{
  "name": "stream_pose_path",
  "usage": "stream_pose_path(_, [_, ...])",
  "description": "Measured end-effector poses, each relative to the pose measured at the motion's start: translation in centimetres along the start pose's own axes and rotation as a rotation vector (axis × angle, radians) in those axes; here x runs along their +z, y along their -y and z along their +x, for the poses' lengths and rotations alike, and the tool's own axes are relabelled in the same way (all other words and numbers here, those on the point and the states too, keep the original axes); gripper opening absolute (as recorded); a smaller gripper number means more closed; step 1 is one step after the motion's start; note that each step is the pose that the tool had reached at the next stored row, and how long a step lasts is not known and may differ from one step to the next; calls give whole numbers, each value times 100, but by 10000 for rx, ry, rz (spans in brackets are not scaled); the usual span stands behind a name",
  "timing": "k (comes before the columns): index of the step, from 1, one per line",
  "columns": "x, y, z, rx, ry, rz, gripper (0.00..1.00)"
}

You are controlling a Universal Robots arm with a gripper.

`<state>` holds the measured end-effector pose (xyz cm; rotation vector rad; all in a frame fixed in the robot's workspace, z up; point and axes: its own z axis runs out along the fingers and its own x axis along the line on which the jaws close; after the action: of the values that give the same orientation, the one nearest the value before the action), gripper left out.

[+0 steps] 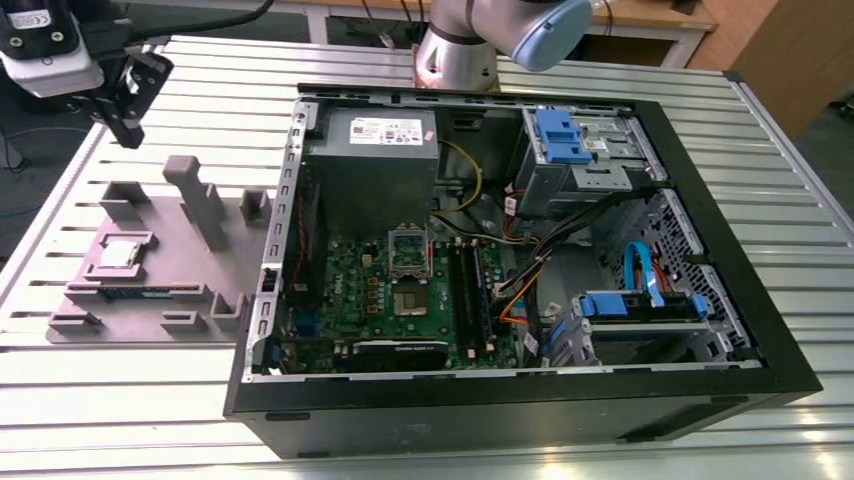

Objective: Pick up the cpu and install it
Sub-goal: 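Reach for the cpu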

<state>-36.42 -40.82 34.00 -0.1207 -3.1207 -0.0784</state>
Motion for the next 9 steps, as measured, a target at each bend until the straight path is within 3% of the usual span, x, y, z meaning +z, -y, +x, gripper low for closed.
stream_pose_path(9, [78, 116, 28, 0, 0, 0, 11])
